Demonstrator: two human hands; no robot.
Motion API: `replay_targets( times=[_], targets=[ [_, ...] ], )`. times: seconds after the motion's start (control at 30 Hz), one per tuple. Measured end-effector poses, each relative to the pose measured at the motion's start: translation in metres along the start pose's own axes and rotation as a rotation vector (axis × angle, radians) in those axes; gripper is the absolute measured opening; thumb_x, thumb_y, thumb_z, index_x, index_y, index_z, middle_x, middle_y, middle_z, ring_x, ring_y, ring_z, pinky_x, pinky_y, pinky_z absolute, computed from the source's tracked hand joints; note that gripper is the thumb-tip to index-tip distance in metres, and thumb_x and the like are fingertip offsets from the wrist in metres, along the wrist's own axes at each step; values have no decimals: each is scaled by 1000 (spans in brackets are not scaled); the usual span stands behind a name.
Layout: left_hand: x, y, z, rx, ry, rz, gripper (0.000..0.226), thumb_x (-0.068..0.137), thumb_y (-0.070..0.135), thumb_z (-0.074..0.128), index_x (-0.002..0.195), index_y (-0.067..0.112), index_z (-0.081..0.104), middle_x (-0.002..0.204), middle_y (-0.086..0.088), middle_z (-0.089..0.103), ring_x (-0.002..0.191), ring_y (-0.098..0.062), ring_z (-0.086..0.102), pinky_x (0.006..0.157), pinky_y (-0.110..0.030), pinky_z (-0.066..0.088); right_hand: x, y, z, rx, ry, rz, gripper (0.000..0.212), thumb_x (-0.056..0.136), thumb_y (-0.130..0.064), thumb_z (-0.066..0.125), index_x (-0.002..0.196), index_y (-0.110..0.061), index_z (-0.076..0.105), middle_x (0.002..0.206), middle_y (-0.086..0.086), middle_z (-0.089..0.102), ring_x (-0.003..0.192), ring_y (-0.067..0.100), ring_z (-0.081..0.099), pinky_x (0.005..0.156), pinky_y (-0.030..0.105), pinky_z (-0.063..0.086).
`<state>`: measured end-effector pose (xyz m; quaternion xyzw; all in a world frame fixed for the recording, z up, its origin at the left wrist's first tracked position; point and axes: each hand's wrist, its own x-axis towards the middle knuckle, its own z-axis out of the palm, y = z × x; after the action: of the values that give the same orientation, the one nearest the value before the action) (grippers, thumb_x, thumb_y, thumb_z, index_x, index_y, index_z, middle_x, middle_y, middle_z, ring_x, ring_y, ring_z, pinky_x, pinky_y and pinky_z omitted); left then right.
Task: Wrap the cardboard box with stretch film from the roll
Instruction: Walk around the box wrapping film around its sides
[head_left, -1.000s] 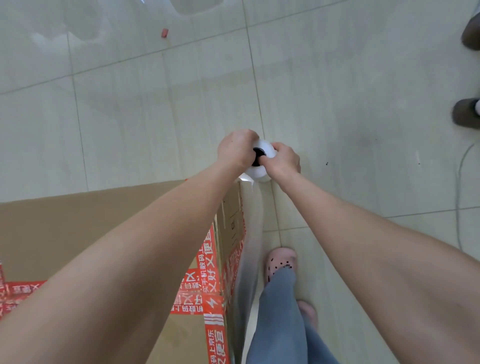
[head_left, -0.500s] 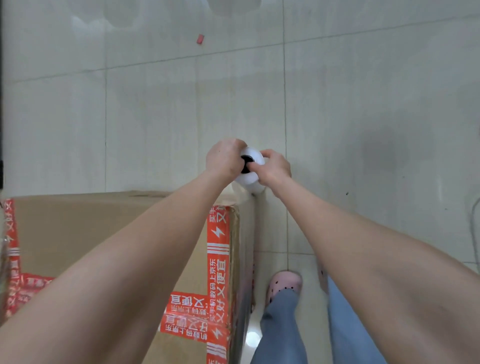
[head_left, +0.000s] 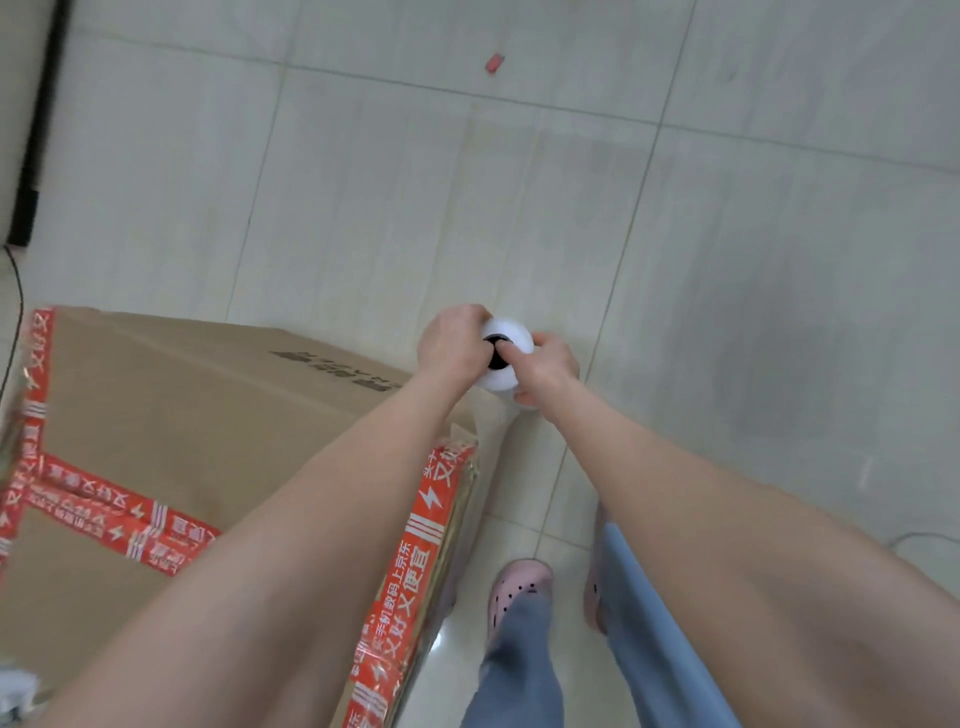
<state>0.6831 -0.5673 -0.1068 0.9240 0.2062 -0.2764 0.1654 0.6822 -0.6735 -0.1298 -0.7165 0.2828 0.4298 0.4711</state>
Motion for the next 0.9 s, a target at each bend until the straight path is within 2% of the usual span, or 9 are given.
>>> replay_targets(
  times=[0.07,0.2,0.27,0.4,0.5,0.67,0.73,0.8,0.9],
  targets=[
    [0,1,2,-18,-9,-10,36,77,8,55,111,15,65,112,-8,66,105,-28,58,81,-33,48,0,-4,-2,-17,-35,30,38,80,-25,70,113,-12,57,112,12,62,92,28,63,69,38,59],
    [6,-3,-1,-48,-27,-25,36,79,14,57,114,19,64,111,-8,65,103,-29,59,77,-32,47,1,-12,0,-68,-35,34,49,79,-15,67,126,-12,52,118,12,58,93,30,64,70,40,59],
    [9,-8,-5,-41,-49,-20,36,79,14,57,114,19,63,110,-8,65,102,-28,59,76,-32,47,3,-13,4,-91,-8,27,42,78,-14,65,119,-13,56,111,11,61,90,30,65,68,40,59],
    [16,-21,-13,-16,-94,-4,34,79,13,58,113,16,61,108,-9,64,100,-28,58,70,-30,42,5,-23,14,-167,25,9,33,78,-16,64,111,-17,60,100,8,62,87,29,66,72,41,59],
    [18,-26,-14,-31,-106,-3,36,79,13,57,114,17,62,109,-8,65,101,-28,59,72,-31,44,5,-28,19,-237,40,-13,32,76,-18,62,108,-18,63,99,7,65,84,29,67,75,41,58],
    [20,-31,-15,-61,-77,-13,36,78,14,57,112,22,64,106,-5,66,97,-26,60,66,-29,42,5,-31,22,-296,53,-44,34,76,-21,61,109,-18,62,102,8,67,87,31,67,80,41,56],
    [19,-30,-13,-36,-57,14,36,77,13,56,111,22,65,106,-5,66,98,-27,60,68,-30,44,7,-32,20,-380,64,-56,35,78,-25,62,112,-19,60,104,7,65,90,30,65,77,35,53],
    [17,-26,-12,-13,-42,46,35,76,12,56,108,21,66,106,-5,66,99,-28,60,71,-33,47,8,-34,15,-528,82,-95,33,80,-28,60,111,-18,59,105,6,64,89,27,60,69,29,43],
    [17,-20,-11,1,-17,107,34,77,14,56,108,24,66,104,-2,66,99,-26,61,72,-33,46,11,-42,8,-685,93,-172,29,81,-25,57,110,-22,58,104,4,63,86,24,53,66,29,37]
  ],
)
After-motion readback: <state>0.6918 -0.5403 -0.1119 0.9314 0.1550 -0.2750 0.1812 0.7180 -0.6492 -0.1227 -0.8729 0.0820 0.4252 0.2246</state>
